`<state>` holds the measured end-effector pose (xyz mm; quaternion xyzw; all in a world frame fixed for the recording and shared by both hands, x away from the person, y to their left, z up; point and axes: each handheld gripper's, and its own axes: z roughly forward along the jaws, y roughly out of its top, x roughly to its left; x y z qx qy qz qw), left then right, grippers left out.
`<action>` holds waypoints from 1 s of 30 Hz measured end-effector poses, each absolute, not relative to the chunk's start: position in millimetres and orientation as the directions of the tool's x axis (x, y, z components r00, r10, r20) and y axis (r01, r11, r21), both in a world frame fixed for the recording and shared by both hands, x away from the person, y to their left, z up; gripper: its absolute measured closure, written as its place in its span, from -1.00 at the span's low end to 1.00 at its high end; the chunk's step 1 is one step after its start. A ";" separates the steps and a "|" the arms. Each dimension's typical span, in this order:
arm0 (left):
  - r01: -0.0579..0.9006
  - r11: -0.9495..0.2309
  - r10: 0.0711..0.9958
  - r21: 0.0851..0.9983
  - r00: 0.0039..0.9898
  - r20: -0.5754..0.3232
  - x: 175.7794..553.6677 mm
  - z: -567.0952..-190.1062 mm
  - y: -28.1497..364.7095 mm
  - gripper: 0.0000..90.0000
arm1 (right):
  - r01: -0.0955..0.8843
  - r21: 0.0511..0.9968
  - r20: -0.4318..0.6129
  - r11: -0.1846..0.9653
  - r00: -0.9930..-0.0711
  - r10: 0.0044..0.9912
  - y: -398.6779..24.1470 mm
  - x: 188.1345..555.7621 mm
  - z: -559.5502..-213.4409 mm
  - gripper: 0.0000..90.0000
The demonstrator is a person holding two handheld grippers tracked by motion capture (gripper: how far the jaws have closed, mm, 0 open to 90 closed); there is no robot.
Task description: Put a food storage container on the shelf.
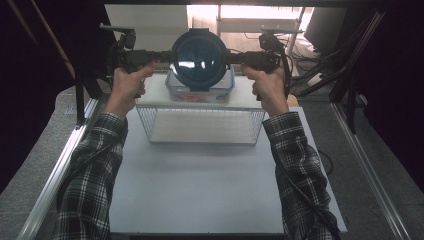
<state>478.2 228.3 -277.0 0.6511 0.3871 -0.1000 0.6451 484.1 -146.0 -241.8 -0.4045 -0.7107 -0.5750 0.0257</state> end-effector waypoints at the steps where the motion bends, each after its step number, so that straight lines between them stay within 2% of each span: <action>1: 0.635 0.143 0.371 0.759 0.677 -0.636 479.3 -278.1 229.6 0.28 | 0.601 0.799 0.492 0.023 -0.676 0.549 -144.5 484.5 -241.4 0.20; 5: 0.663 0.195 0.356 0.723 0.639 -0.682 487.8 -284.0 234.8 0.26 | 0.601 0.798 0.478 0.045 -0.677 0.560 -137.5 486.9 -242.3 0.16; 10: 0.679 0.212 0.395 0.703 0.598 -0.697 497.4 -286.3 232.3 0.23 | 0.609 0.793 0.485 0.021 -0.652 0.583 -134.8 493.2 -243.9 0.13; 12: 0.680 0.209 0.415 0.703 0.589 -0.693 500.2 -286.7 229.3 0.20 | 0.603 0.797 0.480 0.007 -0.642 0.598 -135.1 496.0 -245.5 0.19; 13: 0.684 0.201 0.445 0.701 0.574 -0.687 501.1 -286.5 227.5 0.19 | 0.585 0.811 0.451 0.010 -0.635 0.627 -135.1 496.1 -244.8 0.29; 16: 0.654 0.189 0.504 0.732 0.576 -0.644 500.6 -283.3 223.7 0.18 | 0.593 0.805 0.442 0.021 -0.623 0.645 -133.7 500.8 -245.5 0.25; 19: 0.622 0.163 0.573 0.766 0.572 -0.587 496.3 -273.7 217.3 0.30 | 0.585 0.811 0.436 0.011 -0.617 0.655 -133.5 502.5 -245.7 0.29; 22: 0.585 0.137 0.644 0.800 0.560 -0.520 489.2 -265.6 215.1 0.26 | 0.536 0.844 0.366 0.034 -0.620 0.694 -131.4 496.7 -241.6 0.35; 25: 0.552 0.161 0.639 0.818 0.574 -0.512 476.9 -260.8 225.9 0.24 | 0.501 0.864 0.322 0.058 -0.636 0.701 -135.0 486.6 -235.4 0.43; 30: 0.529 0.072 0.685 0.845 0.590 -0.428 448.1 -262.5 232.1 0.62 | 0.452 0.887 0.272 0.099 -0.683 0.678 -145.8 463.4 -231.7 0.80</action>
